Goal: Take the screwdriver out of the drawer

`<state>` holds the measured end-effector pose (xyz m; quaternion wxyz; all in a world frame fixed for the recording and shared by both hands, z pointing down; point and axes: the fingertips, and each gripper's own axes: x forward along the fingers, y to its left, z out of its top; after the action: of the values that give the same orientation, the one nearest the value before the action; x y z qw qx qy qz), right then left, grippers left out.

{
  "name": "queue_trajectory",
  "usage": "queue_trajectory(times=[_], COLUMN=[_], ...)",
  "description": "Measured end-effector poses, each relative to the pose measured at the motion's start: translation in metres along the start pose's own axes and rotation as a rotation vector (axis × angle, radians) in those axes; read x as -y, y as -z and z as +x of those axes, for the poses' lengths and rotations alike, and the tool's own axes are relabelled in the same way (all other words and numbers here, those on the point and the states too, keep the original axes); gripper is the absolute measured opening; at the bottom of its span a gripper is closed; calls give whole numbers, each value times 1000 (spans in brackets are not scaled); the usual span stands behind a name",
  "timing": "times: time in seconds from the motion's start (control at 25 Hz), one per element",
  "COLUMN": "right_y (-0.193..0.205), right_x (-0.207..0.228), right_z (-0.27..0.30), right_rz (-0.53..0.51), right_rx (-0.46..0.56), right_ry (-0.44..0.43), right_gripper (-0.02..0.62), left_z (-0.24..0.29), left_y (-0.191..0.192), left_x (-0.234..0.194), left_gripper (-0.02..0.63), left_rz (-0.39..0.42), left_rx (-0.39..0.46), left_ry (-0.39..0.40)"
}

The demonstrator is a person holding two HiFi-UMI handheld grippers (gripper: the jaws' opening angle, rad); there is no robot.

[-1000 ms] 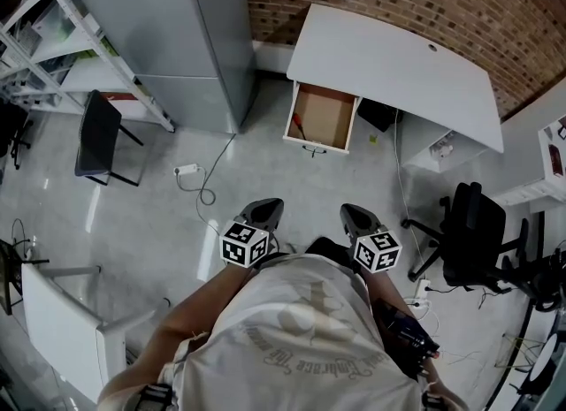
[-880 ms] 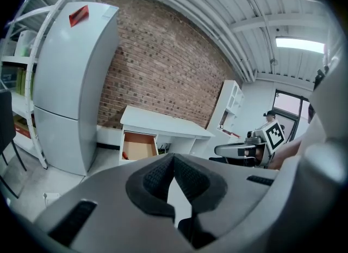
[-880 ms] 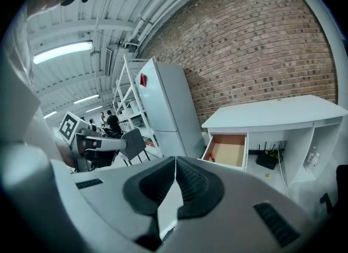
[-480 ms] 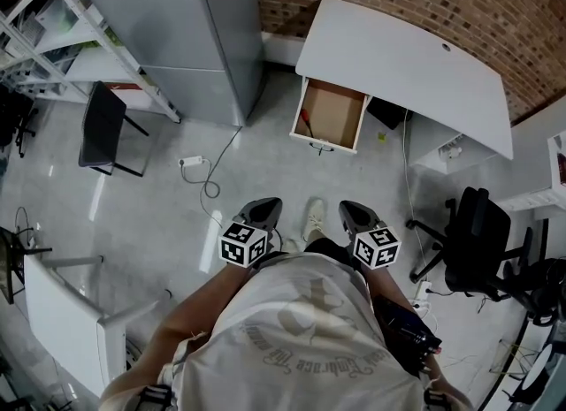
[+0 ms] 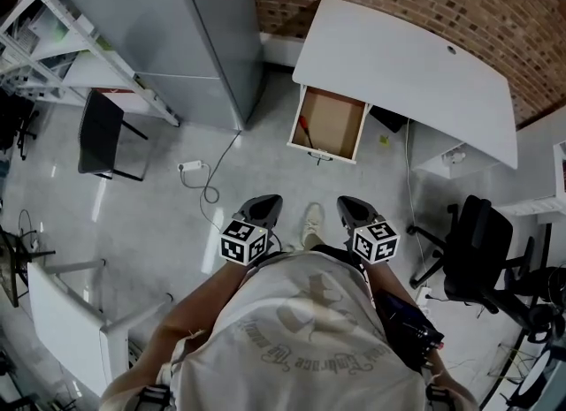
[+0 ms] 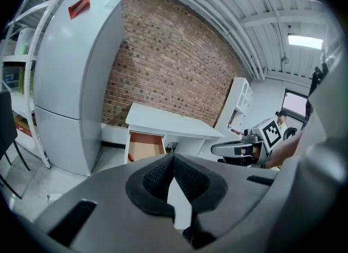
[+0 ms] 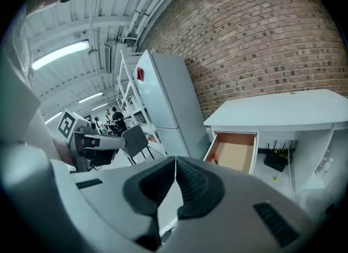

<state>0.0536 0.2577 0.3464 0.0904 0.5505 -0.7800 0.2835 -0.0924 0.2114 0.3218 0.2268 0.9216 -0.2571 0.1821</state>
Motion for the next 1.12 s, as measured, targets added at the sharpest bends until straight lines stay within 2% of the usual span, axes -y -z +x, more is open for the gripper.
queue_trajectory(times=[0.48, 0.76, 1.12], right_y=[-46, -66, -84], right_x=[56, 87, 111], right_z=[55, 80, 109], right_rz=[24, 25, 4], right_rx=[-7, -17, -38], right_ry=[-31, -63, -122], right_gripper=[24, 23, 24], left_z=[59, 91, 116], left_y=[-44, -70, -88], left_x=[-36, -42, -56], left_gripper=[20, 21, 21], left_rz=[-8, -7, -8], left_rx=[-27, -22, -29], left_ry=[-39, -56, -119])
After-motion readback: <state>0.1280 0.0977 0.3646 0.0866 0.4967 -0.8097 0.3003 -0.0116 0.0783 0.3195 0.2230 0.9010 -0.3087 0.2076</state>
